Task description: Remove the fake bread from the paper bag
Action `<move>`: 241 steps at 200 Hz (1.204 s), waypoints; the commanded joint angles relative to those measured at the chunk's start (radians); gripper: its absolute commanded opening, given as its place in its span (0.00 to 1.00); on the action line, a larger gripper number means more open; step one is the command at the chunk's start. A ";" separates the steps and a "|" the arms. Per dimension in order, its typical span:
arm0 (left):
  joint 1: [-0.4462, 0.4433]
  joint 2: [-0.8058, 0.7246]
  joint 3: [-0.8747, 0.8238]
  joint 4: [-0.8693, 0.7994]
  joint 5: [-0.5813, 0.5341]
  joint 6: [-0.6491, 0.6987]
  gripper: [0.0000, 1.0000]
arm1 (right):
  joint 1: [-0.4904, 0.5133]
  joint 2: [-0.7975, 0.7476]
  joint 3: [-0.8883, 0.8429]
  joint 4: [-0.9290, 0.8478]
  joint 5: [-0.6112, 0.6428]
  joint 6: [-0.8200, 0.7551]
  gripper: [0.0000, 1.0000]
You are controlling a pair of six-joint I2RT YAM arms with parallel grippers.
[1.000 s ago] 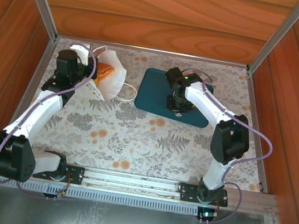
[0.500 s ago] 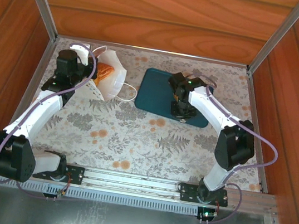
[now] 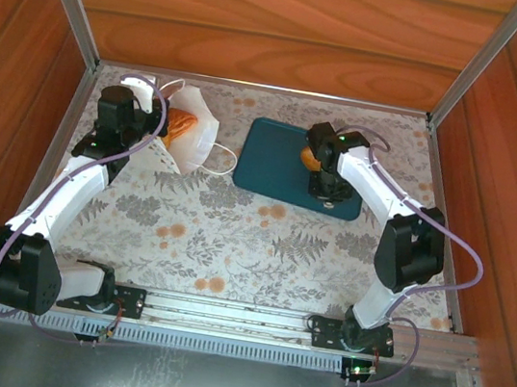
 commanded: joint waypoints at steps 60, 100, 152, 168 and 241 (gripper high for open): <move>0.000 -0.021 0.014 0.014 0.051 0.018 0.00 | 0.007 -0.141 0.007 0.001 -0.183 -0.058 0.19; -0.001 -0.009 0.014 0.014 0.107 0.039 0.00 | 0.007 -0.251 0.002 0.110 -0.395 -0.100 0.23; -0.002 0.038 0.028 0.014 0.206 0.040 0.00 | 0.030 -0.251 0.031 0.305 -0.695 -0.089 0.35; -0.006 0.053 0.035 0.014 0.207 0.032 0.00 | 0.052 -0.230 0.045 0.362 -0.755 -0.072 0.38; -0.040 0.109 0.075 0.014 0.182 0.010 0.00 | 0.118 -0.050 0.135 0.453 -0.845 -0.045 0.44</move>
